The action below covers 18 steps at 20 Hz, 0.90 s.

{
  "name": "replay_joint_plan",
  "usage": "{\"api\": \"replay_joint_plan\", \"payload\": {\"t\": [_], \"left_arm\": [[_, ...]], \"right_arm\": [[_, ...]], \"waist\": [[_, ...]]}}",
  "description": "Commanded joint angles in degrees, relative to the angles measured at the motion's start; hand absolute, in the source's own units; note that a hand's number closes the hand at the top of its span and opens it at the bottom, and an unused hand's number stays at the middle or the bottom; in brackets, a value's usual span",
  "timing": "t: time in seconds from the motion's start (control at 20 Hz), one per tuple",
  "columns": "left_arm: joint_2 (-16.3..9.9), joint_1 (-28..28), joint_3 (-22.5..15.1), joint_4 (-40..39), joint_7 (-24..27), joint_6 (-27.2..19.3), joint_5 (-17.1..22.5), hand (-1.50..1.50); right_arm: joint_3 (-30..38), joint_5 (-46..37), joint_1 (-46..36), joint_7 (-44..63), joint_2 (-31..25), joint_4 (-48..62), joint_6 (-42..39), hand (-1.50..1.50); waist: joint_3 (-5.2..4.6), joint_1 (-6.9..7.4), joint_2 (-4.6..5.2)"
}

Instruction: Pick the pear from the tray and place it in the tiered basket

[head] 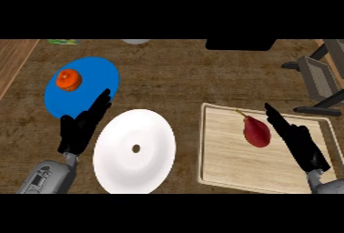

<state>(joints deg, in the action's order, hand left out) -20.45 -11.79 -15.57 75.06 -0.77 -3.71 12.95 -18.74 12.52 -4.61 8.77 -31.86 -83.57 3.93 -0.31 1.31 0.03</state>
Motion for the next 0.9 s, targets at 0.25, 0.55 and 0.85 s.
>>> {"api": "replay_joint_plan", "payload": {"t": [0.25,0.55,0.85], "left_arm": [[2.17,-3.87,2.89,3.41,3.82,-6.80,-2.43,0.00],[4.96,-4.45,1.41,5.63,3.91,-10.24,-4.35,0.00],[6.48,-3.43,1.05,6.02,3.27,-13.34,-5.81,0.00]], "right_arm": [[7.59,23.17,-15.54,-18.06,9.88,-10.55,-20.65,1.50],[8.18,39.03,-13.51,-15.76,8.13,-0.13,-41.69,-1.50],[17.25,46.52,-16.54,-21.57,-4.98,6.89,-68.38,-1.50]], "waist": [[1.59,4.09,-1.01],[1.21,4.21,1.24],[0.92,1.56,1.15]]}}
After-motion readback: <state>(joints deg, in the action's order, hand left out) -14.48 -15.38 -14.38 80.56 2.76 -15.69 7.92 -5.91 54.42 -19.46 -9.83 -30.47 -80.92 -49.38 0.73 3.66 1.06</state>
